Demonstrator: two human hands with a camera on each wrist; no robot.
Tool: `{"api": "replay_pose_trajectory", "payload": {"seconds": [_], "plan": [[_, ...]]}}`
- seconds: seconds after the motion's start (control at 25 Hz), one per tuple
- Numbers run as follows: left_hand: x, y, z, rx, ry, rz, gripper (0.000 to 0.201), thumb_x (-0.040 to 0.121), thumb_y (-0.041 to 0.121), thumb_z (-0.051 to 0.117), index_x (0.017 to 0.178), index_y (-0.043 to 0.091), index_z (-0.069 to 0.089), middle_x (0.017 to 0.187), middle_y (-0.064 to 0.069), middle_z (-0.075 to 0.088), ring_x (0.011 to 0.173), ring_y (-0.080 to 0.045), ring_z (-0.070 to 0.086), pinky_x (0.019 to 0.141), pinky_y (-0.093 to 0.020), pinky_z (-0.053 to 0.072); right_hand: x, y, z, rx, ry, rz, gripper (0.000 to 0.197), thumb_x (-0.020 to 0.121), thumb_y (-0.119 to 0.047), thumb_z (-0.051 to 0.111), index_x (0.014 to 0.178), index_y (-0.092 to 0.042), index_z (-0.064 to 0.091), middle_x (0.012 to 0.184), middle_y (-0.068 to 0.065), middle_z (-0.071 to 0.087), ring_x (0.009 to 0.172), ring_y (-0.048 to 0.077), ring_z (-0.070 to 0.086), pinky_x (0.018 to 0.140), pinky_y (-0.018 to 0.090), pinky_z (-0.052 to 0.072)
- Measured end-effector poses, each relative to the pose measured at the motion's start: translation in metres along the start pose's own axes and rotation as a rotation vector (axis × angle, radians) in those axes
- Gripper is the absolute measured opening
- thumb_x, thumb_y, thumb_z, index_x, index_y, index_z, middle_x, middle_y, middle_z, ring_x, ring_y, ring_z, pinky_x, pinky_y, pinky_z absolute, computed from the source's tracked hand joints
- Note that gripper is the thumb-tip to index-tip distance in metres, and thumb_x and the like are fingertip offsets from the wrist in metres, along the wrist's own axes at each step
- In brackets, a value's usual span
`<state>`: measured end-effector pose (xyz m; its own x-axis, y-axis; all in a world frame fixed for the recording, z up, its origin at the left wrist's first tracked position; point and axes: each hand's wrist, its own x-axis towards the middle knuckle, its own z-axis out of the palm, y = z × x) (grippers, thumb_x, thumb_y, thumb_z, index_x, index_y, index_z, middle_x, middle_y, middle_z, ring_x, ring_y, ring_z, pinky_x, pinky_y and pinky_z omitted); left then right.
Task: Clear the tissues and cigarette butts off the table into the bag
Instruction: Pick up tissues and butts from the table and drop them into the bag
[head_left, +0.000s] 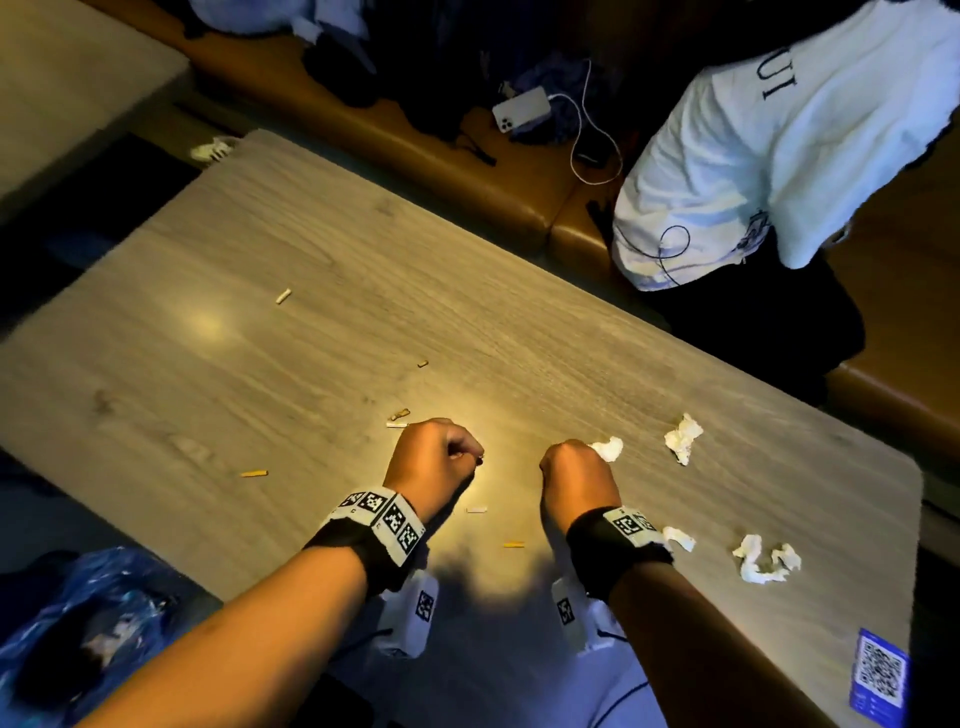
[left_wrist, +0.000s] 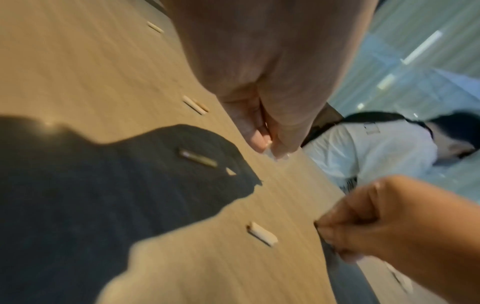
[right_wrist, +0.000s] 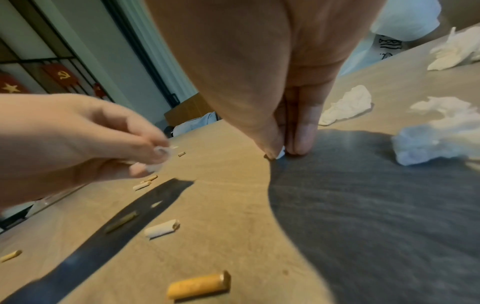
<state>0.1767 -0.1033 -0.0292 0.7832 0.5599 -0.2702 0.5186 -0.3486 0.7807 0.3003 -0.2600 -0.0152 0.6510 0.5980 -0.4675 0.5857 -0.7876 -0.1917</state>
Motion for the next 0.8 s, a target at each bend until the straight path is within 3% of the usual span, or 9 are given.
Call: {"api": "replay_pose_trajectory", "payload": {"seconds": [0.2, 0.36, 0.44, 0.52, 0.64, 0.8], "plan": [[-0.034, -0.051, -0.066, -0.211, 0.183, -0.112, 0.021, 0.074, 0.0, 0.074, 0.07, 0.02, 0.078, 0.072, 0.005, 0.075, 0.068, -0.01, 0.071, 0.068, -0.021, 0.056, 0.004, -0.013, -0.005, 0.155, 0.005, 0.071, 0.016, 0.087, -0.006, 0.062, 0.081, -0.012, 0.076, 0.086, 0.01, 0.075, 0.08, 0.028, 0.069, 0.075, 0.032, 0.053], [-0.062, -0.107, -0.117, -0.272, 0.269, -0.169, 0.015, 0.075, 0.01, 0.078, 0.073, 0.024, 0.078, 0.073, 0.012, 0.075, 0.068, -0.006, 0.072, 0.068, -0.029, 0.059, -0.007, -0.085, -0.005, 0.266, 0.091, -0.042, 0.016, 0.087, -0.013, 0.066, 0.074, -0.015, 0.076, 0.081, 0.001, 0.072, 0.074, 0.02, 0.066, 0.071, 0.029, 0.051], [-0.083, -0.145, -0.145, -0.275, 0.348, -0.207, 0.009, 0.075, 0.022, 0.079, 0.077, 0.03, 0.077, 0.076, 0.019, 0.074, 0.072, 0.0, 0.071, 0.071, -0.029, 0.059, -0.004, -0.149, 0.003, 0.279, 0.053, -0.185, 0.015, 0.087, -0.013, 0.068, 0.076, -0.018, 0.076, 0.083, -0.002, 0.07, 0.074, 0.015, 0.065, 0.07, 0.027, 0.049], [-0.109, -0.177, -0.17, -0.346, 0.449, -0.273, 0.008, 0.075, 0.019, 0.081, 0.078, 0.025, 0.079, 0.077, 0.015, 0.075, 0.072, -0.002, 0.072, 0.072, -0.028, 0.06, -0.002, -0.214, 0.014, 0.277, 0.023, -0.327, 0.014, 0.086, -0.012, 0.068, 0.076, -0.016, 0.077, 0.08, -0.001, 0.07, 0.073, 0.013, 0.066, 0.068, 0.025, 0.051], [-0.158, -0.227, -0.207, -0.426, 0.634, -0.379, 0.009, 0.077, 0.006, 0.08, 0.078, 0.015, 0.079, 0.076, 0.006, 0.076, 0.071, -0.005, 0.072, 0.07, -0.021, 0.058, -0.013, -0.315, 0.041, 0.303, -0.073, -0.469, 0.011, 0.083, -0.014, 0.072, 0.084, -0.022, 0.079, 0.081, -0.012, 0.07, 0.075, -0.004, 0.063, 0.067, 0.003, 0.042], [-0.23, -0.327, -0.241, -0.477, 0.885, -0.615, 0.016, 0.077, 0.003, 0.08, 0.072, 0.017, 0.076, 0.07, 0.008, 0.074, 0.065, 0.003, 0.068, 0.065, -0.009, 0.051, -0.042, -0.419, 0.096, 0.28, -0.21, -0.64, 0.009, 0.08, -0.016, 0.075, 0.084, -0.023, 0.078, 0.082, -0.012, 0.07, 0.076, 0.001, 0.065, 0.07, 0.006, 0.044]]}}
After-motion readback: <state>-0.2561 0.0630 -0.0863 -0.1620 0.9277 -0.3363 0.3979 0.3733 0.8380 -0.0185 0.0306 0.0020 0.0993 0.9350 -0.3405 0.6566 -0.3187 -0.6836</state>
